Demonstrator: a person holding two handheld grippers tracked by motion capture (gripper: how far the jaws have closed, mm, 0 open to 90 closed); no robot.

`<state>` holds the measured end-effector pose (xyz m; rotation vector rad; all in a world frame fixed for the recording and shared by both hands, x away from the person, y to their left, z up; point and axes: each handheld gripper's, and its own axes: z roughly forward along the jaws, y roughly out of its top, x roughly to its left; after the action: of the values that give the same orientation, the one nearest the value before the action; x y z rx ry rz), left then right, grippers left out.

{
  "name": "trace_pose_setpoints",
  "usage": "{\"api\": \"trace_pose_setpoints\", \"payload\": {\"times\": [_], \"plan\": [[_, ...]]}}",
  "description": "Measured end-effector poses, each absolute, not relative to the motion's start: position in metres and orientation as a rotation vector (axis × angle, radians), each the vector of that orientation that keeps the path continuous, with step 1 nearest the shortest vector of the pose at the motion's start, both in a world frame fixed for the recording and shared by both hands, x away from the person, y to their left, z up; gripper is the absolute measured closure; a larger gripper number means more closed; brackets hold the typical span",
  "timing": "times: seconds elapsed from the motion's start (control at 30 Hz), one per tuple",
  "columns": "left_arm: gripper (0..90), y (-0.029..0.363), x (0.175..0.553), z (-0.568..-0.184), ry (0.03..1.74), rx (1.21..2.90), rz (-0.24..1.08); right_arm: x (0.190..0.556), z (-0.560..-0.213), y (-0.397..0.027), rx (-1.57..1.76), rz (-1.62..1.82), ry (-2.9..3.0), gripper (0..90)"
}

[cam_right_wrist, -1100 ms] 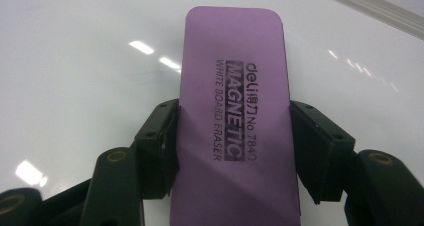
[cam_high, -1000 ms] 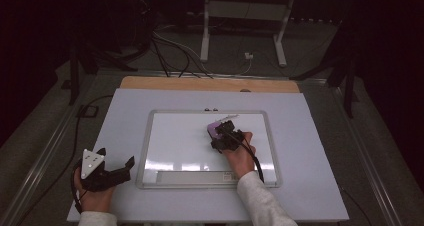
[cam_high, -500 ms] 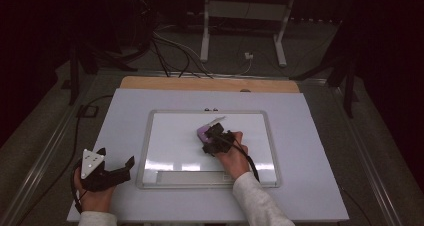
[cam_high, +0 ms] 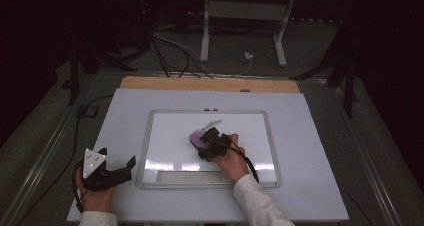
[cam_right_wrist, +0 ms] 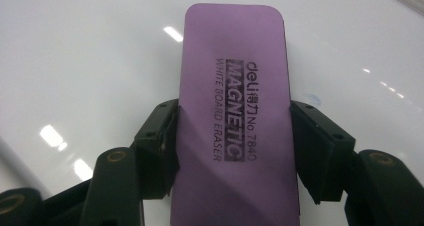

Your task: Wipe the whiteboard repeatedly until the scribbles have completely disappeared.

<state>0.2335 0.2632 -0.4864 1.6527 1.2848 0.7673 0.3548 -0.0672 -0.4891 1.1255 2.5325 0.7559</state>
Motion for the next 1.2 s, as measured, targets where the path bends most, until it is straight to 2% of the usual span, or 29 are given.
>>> {"api": "trace_pose_setpoints", "payload": {"times": [0.37, 0.97, 1.2], "plan": [[0.8, 0.264, 0.233, -0.486, 1.285, 1.655, 0.769, 0.376, -0.49, -0.12, 1.4, 0.693, 2.313, 41.0], [0.8, 0.262, 0.234, -0.487, 1.285, 1.658, 0.768, 0.373, -0.489, -0.099, 1.261, 0.707, 2.426, 41.0], [0.8, 0.266, 0.233, -0.487, 1.291, 1.647, 0.771, 0.384, -0.49, -0.118, 1.38, 0.673, 2.323, 41.0]]}}
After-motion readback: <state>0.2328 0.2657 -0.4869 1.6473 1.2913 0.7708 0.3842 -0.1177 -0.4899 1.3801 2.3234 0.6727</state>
